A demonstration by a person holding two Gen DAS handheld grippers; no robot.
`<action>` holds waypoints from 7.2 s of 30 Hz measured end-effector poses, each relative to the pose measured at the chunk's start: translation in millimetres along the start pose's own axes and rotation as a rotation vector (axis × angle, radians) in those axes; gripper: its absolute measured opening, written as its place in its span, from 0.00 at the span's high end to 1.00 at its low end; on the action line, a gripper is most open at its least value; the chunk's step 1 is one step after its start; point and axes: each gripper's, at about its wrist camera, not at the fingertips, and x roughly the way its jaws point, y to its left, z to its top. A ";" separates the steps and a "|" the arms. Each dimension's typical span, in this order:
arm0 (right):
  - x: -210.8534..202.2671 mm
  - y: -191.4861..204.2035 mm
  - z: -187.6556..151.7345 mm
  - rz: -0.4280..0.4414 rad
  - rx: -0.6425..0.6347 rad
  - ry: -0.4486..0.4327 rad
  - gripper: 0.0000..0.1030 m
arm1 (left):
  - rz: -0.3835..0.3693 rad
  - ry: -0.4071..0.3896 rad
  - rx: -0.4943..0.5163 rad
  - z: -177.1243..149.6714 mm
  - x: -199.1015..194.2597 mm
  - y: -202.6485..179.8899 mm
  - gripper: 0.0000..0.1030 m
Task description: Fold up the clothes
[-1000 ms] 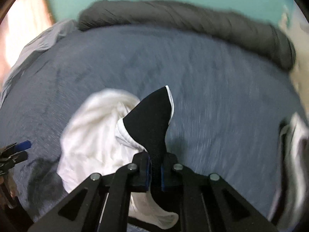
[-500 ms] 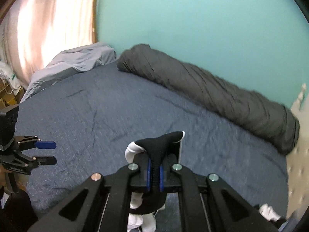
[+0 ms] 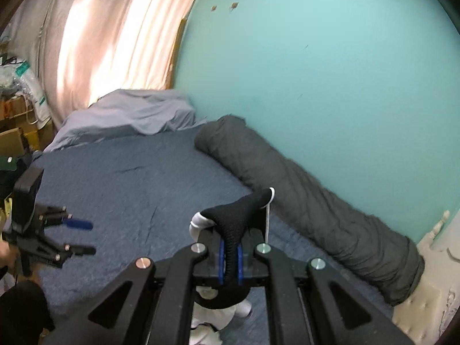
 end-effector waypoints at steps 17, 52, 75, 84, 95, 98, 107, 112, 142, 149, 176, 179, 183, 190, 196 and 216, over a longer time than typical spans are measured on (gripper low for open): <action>92.4 69.2 -135.0 0.281 0.095 0.291 0.95 | -0.024 0.125 -0.041 -23.1 51.6 8.2 0.25; 165.6 91.9 -236.1 0.297 0.159 0.433 0.95 | -0.069 0.345 0.056 -71.8 194.1 0.8 0.26; 154.9 84.1 -265.7 0.308 0.139 0.471 0.94 | -0.108 0.466 0.263 -108.7 229.5 -21.3 0.26; 150.2 81.3 -259.9 0.280 0.120 0.441 0.94 | -0.124 0.480 0.269 -119.1 235.3 -19.0 0.71; 99.2 54.0 -184.3 0.162 0.071 0.298 0.94 | -0.094 0.275 0.319 -37.9 166.3 -48.1 0.94; 75.1 46.0 -152.5 0.122 0.058 0.246 0.94 | -0.083 0.203 0.320 -4.3 135.5 -57.4 0.95; -4.2 24.4 -61.2 0.015 0.043 0.099 0.94 | -0.048 0.013 0.341 94.8 37.4 -88.1 0.95; -53.6 19.0 -14.3 -0.031 0.019 0.021 0.95 | -0.042 -0.084 0.360 141.5 -22.5 -108.8 0.95; -176.3 -9.8 75.0 -0.224 0.052 -0.081 0.95 | -0.036 -0.198 0.395 191.7 -162.8 -182.5 0.95; -161.1 4.3 66.2 -0.200 0.050 -0.056 0.95 | -0.075 -0.147 0.312 168.0 -134.5 -161.8 0.95; -116.3 23.5 31.4 -0.113 0.076 0.082 0.95 | -0.150 0.025 0.308 113.5 -78.8 -124.5 0.58; -116.9 22.5 29.5 -0.121 0.063 0.081 0.95 | -0.179 0.039 0.314 105.7 -73.0 -125.7 0.57; -115.2 22.6 28.3 -0.128 0.051 0.082 0.95 | -0.205 0.064 0.350 90.4 -72.5 -135.6 0.57; -109.4 30.0 28.1 -0.115 0.037 0.080 0.95 | -0.243 0.103 0.354 83.7 -53.7 -134.5 0.57; -112.1 35.0 29.2 -0.101 0.014 0.072 0.95 | -0.223 0.105 0.387 75.9 -42.7 -138.1 0.58; -101.1 22.0 6.0 -0.129 0.039 0.126 0.95 | -0.033 -0.079 0.324 125.3 -101.2 -98.9 0.95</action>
